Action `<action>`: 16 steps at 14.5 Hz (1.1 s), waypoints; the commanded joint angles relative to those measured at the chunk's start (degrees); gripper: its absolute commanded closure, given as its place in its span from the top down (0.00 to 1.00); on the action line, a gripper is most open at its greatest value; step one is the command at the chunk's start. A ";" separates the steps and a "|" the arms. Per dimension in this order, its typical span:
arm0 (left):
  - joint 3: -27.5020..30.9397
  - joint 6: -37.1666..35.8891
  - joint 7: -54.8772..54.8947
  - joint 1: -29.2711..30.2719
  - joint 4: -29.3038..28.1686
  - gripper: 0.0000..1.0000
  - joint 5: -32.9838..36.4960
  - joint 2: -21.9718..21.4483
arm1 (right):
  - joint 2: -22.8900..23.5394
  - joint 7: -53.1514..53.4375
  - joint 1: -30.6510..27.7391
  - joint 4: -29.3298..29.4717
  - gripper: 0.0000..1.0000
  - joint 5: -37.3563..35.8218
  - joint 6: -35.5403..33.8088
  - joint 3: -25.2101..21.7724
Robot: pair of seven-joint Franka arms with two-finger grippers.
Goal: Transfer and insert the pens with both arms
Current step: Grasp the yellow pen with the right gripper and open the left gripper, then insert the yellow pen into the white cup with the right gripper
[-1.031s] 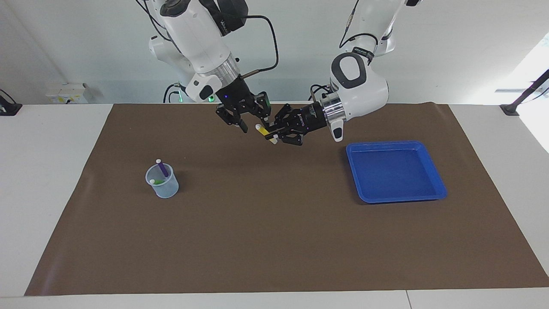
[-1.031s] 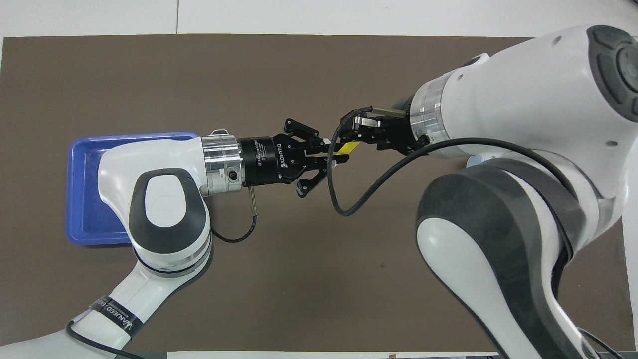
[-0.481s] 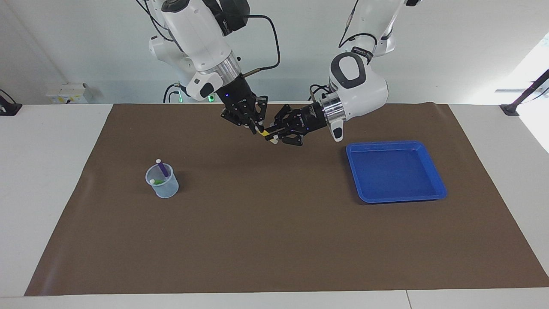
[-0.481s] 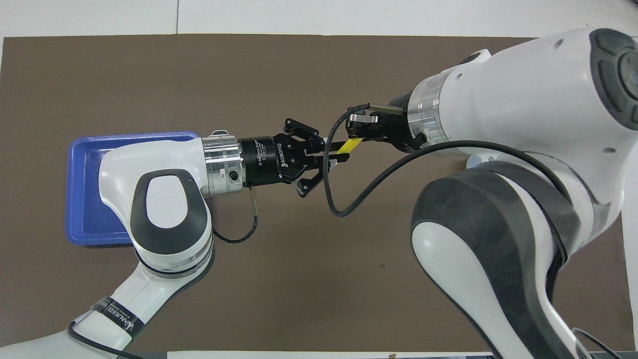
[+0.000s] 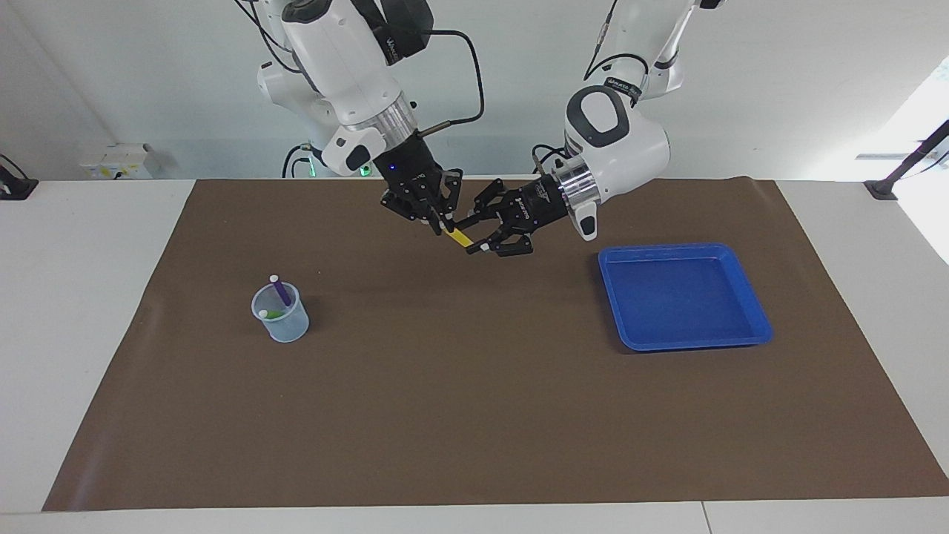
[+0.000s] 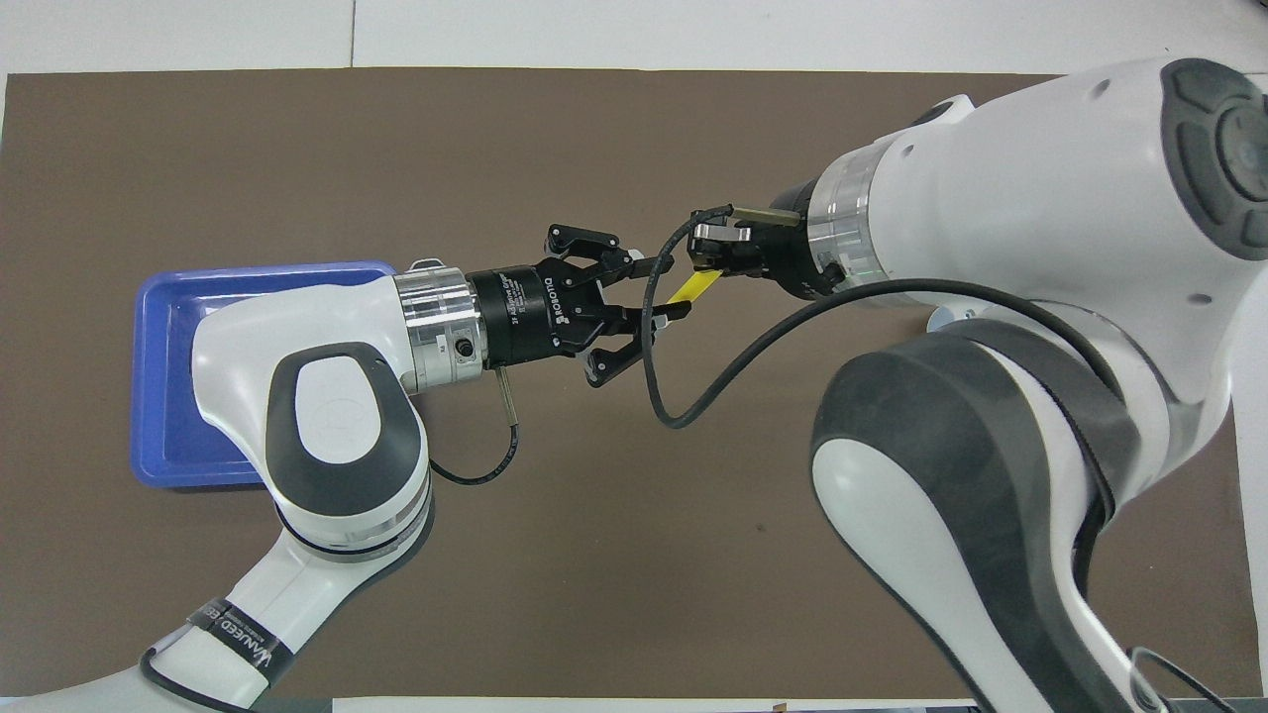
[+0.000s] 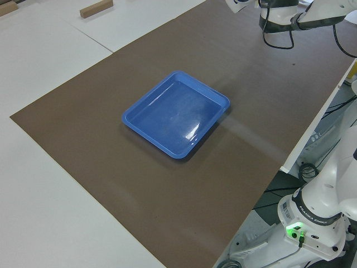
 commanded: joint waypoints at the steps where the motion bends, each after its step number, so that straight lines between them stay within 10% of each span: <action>1: 0.72 1.86 -1.42 -1.20 -1.32 1.00 -1.68 -2.40 | -0.09 -2.91 -2.64 -0.42 0.00 -4.01 -0.47 0.01; 8: 1.08 1.68 -0.98 0.74 -1.58 1.00 3.12 -2.32 | -2.11 -23.03 -15.82 -6.56 0.00 -12.63 0.13 -0.08; 16: 1.25 -6.13 0.69 4.16 0.35 1.00 44.75 -0.04 | -7.91 -33.43 -22.34 -21.59 0.00 -14.83 8.82 -0.08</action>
